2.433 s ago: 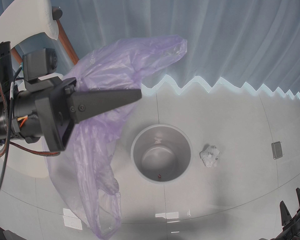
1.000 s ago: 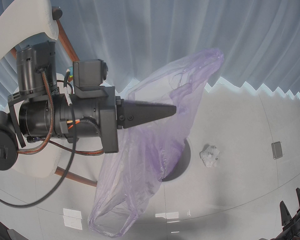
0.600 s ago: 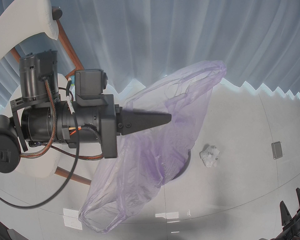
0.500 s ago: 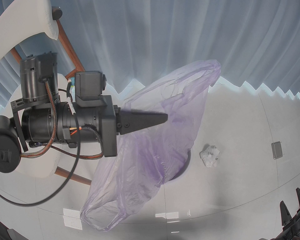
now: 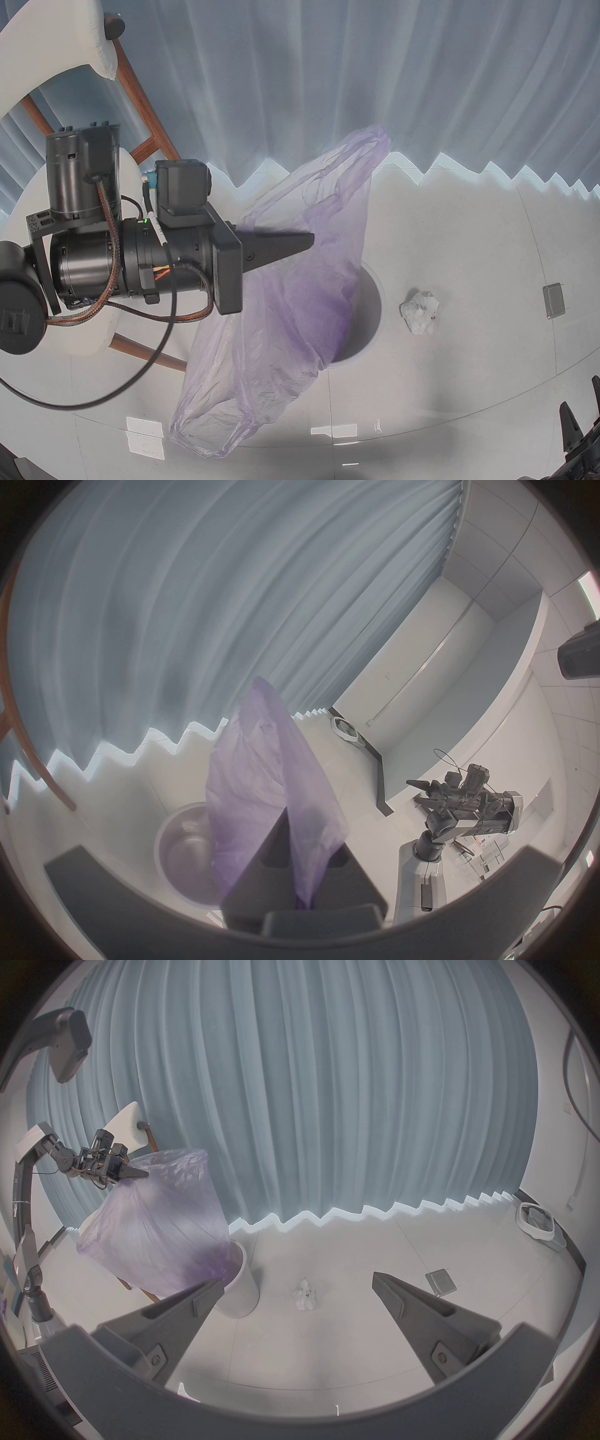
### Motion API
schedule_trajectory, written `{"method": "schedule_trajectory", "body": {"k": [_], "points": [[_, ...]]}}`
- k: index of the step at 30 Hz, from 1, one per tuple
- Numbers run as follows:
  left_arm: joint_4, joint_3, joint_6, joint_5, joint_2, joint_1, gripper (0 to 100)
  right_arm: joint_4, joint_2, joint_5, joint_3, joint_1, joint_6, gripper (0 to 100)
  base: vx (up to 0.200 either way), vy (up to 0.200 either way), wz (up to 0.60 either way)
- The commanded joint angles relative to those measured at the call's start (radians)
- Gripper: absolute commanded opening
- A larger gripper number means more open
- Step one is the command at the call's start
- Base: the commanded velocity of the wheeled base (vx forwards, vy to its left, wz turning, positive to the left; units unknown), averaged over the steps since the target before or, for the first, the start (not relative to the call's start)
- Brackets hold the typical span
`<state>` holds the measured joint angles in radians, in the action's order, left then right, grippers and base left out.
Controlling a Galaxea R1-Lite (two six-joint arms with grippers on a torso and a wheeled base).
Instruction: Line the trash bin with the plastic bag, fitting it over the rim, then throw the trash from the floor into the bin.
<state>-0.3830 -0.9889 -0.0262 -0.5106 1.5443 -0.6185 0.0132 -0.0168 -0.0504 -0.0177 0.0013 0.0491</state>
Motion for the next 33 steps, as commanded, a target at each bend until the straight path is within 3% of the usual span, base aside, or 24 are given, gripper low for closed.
{"method": "schedule_trajectory", "body": {"k": [1, 10, 24, 27, 29, 33], "points": [[-0.001, 0.001, -0.003, 0.001, 0.010, 0.003, 0, 0.001, 0.017, 0.000, 0.015, 0.000, 0.000, 100, 0.000, 0.000, 0.00], [-0.034, -0.005, -0.001, 0.021, 0.033, 0.048, 0, 0.001, 0.017, 0.000, 0.015, 0.000, 0.000, 100, 0.000, 0.000, 0.00], [-0.048, 0.009, 0.000, 0.027, 0.031, 0.016, 0, 0.001, 0.017, 0.000, 0.015, 0.000, 0.001, 100, 0.200, 0.000, 0.00], [-0.048, 0.032, 0.000, 0.052, 0.027, -0.010, 0, 0.001, 0.017, 0.000, 0.015, 0.000, 0.001, 100, 0.067, 0.000, 0.00], [-0.048, 0.081, 0.000, 0.127, 0.022, -0.053, 0, 0.001, 0.017, 0.000, 0.015, 0.000, 0.000, 100, 0.000, 0.000, 0.00], [-0.063, 0.148, -0.003, 0.175, 0.000, -0.092, 0, 0.001, 0.017, 0.000, 0.015, 0.000, 0.000, 100, 0.000, 0.000, 0.00]]}}
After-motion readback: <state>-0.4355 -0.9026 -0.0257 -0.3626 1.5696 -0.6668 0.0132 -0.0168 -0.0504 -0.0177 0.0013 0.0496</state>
